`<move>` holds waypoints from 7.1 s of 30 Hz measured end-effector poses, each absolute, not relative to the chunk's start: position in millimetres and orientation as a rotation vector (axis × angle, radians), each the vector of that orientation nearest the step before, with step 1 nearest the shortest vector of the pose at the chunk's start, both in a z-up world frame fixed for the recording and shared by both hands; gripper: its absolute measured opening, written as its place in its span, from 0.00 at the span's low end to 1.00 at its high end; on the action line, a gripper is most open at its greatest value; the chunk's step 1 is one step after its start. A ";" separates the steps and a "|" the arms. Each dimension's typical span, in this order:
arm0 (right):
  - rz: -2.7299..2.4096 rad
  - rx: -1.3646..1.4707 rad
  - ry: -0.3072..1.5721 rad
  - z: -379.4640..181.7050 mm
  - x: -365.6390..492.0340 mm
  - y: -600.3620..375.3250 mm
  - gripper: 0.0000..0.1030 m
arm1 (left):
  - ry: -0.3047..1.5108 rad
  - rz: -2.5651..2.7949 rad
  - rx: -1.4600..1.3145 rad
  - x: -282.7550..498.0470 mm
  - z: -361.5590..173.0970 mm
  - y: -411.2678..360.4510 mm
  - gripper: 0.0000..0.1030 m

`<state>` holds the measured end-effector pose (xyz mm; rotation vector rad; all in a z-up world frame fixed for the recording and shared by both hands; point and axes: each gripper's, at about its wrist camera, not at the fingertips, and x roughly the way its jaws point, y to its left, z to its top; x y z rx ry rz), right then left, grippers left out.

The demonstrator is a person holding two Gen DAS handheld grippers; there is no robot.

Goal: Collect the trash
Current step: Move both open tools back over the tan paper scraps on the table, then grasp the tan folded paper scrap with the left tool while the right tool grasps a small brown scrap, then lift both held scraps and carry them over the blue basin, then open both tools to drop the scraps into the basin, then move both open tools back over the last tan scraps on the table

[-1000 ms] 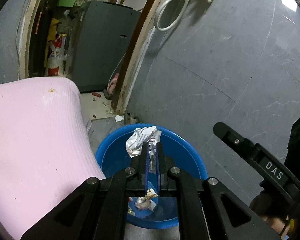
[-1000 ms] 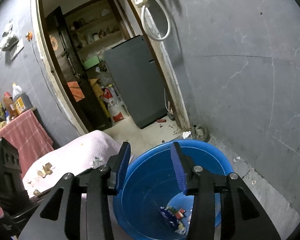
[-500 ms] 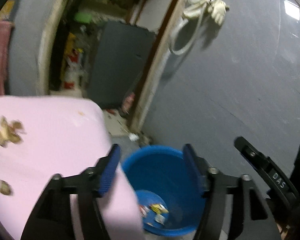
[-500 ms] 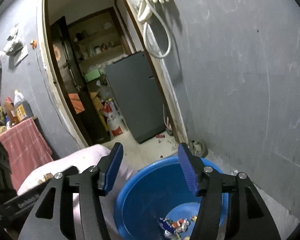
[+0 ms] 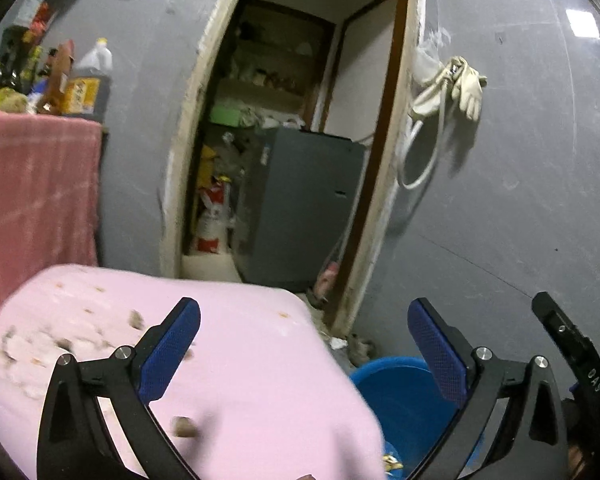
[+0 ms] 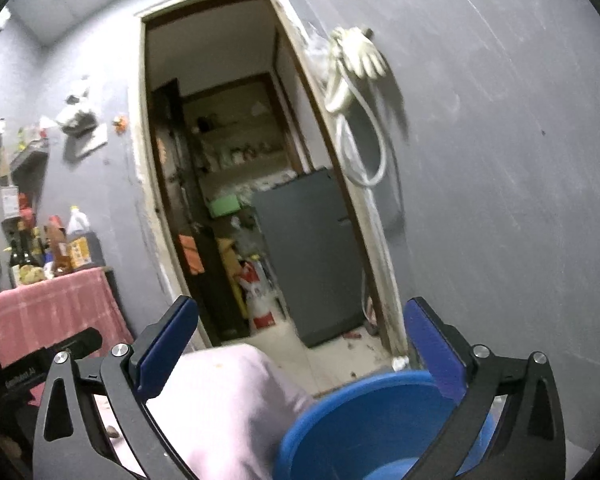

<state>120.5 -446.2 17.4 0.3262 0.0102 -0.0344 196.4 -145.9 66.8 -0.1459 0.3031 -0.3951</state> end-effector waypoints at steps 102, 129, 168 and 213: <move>0.425 0.143 0.694 -57.8 258.6 -286.7 0.18 | 0.803 -0.419 0.151 334.1 -39.9 -64.9 0.26; 0.320 0.191 0.262 7.2 192.0 -319.8 0.18 | 0.426 -0.455 -0.081 241.8 26.7 -78.0 0.17; -0.100 0.310 0.348 -14.0 159.2 -463.9 0.18 | 0.594 -0.746 -0.012 227.4 -5.6 -276.7 0.18; 0.034 0.303 0.066 16.9 152.1 -410.6 1.00 | 0.355 -0.345 -0.148 228.7 49.4 -111.2 0.98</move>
